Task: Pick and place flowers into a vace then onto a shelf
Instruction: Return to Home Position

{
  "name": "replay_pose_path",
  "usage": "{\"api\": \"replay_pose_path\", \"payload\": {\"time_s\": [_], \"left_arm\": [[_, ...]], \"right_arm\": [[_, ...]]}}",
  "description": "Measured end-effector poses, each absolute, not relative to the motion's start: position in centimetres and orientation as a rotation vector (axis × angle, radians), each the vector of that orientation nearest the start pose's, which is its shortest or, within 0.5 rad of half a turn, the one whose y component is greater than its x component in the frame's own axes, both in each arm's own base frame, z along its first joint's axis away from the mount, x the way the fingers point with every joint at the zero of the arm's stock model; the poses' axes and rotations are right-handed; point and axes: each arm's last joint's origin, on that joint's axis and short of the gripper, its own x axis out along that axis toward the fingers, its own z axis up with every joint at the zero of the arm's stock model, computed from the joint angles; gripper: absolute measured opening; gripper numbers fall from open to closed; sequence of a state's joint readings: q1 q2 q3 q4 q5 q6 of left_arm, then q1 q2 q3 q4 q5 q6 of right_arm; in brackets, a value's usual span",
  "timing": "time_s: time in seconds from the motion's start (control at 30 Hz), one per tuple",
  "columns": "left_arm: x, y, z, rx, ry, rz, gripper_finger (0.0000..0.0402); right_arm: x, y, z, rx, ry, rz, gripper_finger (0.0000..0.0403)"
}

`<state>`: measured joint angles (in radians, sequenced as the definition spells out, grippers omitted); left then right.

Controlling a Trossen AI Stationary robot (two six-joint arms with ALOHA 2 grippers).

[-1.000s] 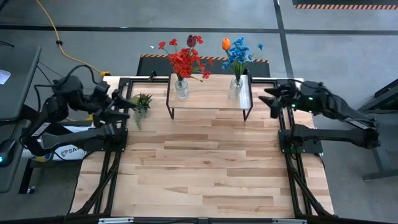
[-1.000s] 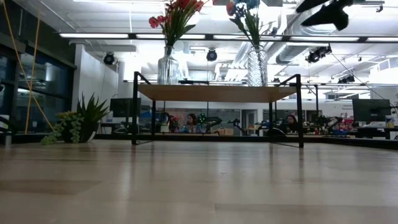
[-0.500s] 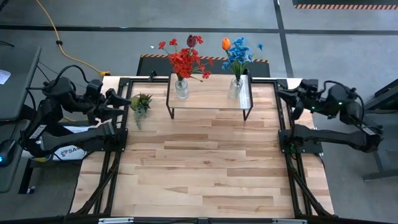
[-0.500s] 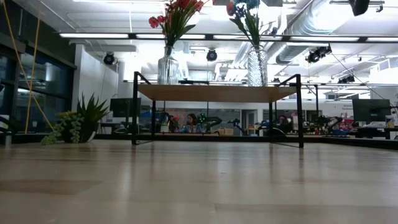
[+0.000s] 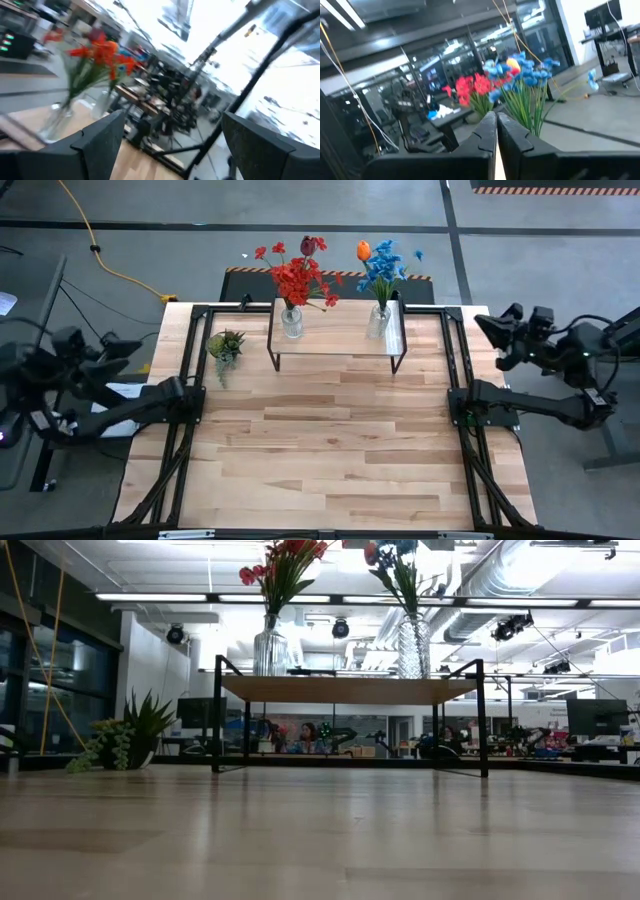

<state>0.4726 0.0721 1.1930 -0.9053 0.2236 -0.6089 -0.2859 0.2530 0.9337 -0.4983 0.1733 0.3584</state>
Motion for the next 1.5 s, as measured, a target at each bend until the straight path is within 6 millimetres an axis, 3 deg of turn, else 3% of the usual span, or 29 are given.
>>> {"api": "replay_pose_path", "payload": {"time_s": [0.1, 0.23, 0.5, 0.63, 0.73, 0.93, 1.13, 1.27, 1.37, 1.5], "left_arm": [[-9.5, -6.5, 37.2, -0.547, -0.266, 0.266, 0.0365], [-9.2, -8.1, 35.5, -0.550, -0.123, 0.523, 0.0365], [-5.9, -11.8, 35.6, -0.361, -0.125, 0.731, 0.0365], [-4.9, -12.2, 35.4, -0.289, -0.100, 0.908, 0.0365], [-5.1, -12.1, 35.6, -0.261, -0.122, 0.945, 0.0365], [-7.2, -11.3, 36.1, -0.237, -0.170, 0.945, 0.0365], [-12.0, -9.8, 37.9, -0.203, -0.357, 0.904, 0.0365], [-14.5, -7.6, 38.8, -0.230, -0.453, 0.798, 0.0365], [-13.8, -5.6, 38.6, -0.269, -0.428, 0.714, 0.0365], [-10.5, -3.1, 37.5, -0.305, -0.330, 0.652, 0.0365]], "right_arm": [[0.3, -0.6, 38.8, 0.339, -0.292, -0.414, 0.0001], [-0.1, -0.5, 38.8, 0.338, -0.305, -0.413, 0.0003], [0.1, -0.5, 38.8, 0.320, -0.292, -0.397, 0.0001], [0.0, -0.6, 38.8, 0.311, -0.295, -0.427, 0.0001], [0.1, -0.5, 38.8, 0.306, -0.290, -0.414, 0.0001], [0.2, -0.5, 38.5, 0.325, -0.260, -0.397, 0.0001], [0.2, -0.5, 38.4, 0.320, -0.256, -0.400, 0.0001], [0.1, -0.5, 38.5, 0.315, -0.258, -0.411, 0.0002], [0.1, -0.6, 38.5, 0.299, -0.262, -0.424, 0.0001], [0.1, -0.6, 38.6, 0.290, -0.276, -0.439, 0.0001]]}}
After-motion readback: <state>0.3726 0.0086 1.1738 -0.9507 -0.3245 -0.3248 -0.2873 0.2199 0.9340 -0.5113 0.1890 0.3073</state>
